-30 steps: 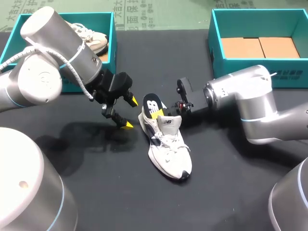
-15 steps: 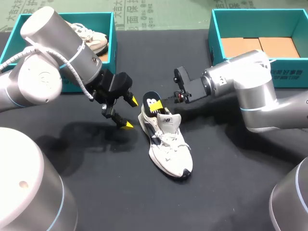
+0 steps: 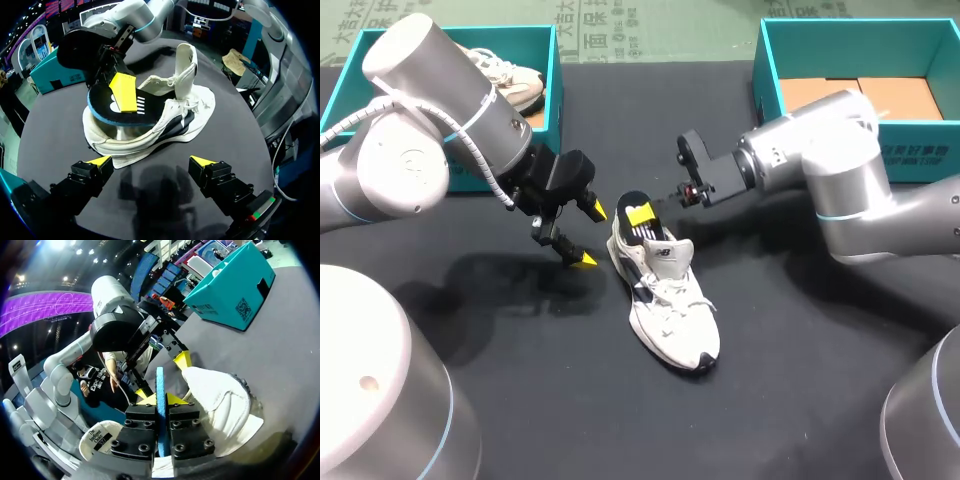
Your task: Take the shoe out of the shoebox, open the shoe tongue, remove and reinsert the insole, then place the shoe into the shoebox
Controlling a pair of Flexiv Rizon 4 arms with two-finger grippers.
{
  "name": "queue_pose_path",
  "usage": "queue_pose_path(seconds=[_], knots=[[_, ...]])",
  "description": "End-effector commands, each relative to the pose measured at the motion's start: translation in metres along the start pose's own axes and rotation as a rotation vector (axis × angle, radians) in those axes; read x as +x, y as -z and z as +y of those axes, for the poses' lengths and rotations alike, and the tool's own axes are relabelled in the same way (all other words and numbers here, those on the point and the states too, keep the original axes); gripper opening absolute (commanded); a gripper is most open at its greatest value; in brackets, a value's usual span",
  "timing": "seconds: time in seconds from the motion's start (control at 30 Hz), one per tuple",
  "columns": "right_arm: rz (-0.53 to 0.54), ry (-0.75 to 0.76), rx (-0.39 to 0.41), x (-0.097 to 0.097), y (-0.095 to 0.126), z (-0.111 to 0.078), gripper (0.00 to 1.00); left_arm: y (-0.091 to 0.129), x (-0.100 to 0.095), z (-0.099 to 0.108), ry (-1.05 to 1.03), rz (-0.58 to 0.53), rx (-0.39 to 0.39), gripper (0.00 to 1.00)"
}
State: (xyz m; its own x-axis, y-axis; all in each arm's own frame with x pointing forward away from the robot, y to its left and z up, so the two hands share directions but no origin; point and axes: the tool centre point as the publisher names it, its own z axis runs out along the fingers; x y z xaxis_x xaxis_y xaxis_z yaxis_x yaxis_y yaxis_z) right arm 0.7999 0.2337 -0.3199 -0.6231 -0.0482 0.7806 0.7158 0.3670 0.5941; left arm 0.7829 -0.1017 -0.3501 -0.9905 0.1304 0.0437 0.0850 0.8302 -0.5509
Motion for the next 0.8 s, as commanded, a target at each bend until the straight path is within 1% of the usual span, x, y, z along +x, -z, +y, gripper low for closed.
queue_pose_path(seconds=[0.03, 0.23, 0.37, 0.4, 0.5, 0.8], knots=[[0.002, -0.024, -0.011, -0.005, -0.002, -0.012, 0.0, 0.0, 0.001, 0.0, 0.0, 0.0, -0.001, 1.0], [-0.004, -0.07, -0.029, -0.007, -0.001, -0.031, 0.0, 0.0, 0.001, 0.0, 0.0, 0.0, -0.001, 1.0], [-0.01, -0.062, -0.042, -0.005, 0.0, -0.03, 0.0, 0.0, 0.001, 0.0, 0.0, 0.0, -0.001, 1.0], [-0.011, -0.053, -0.041, -0.003, 0.0, -0.028, 0.17, 0.0, 0.001, 0.0, 0.0, 0.0, -0.001, 1.0], [-0.021, -0.025, -0.026, 0.001, -0.002, -0.019, 0.42, 0.0, 0.001, 0.0, 0.0, 0.0, -0.001, 1.0], [-0.027, 0.008, 0.01, 0.002, -0.003, -0.002, 0.39, 0.0, 0.001, 0.0, 0.0, 0.0, -0.001, 1.0]])
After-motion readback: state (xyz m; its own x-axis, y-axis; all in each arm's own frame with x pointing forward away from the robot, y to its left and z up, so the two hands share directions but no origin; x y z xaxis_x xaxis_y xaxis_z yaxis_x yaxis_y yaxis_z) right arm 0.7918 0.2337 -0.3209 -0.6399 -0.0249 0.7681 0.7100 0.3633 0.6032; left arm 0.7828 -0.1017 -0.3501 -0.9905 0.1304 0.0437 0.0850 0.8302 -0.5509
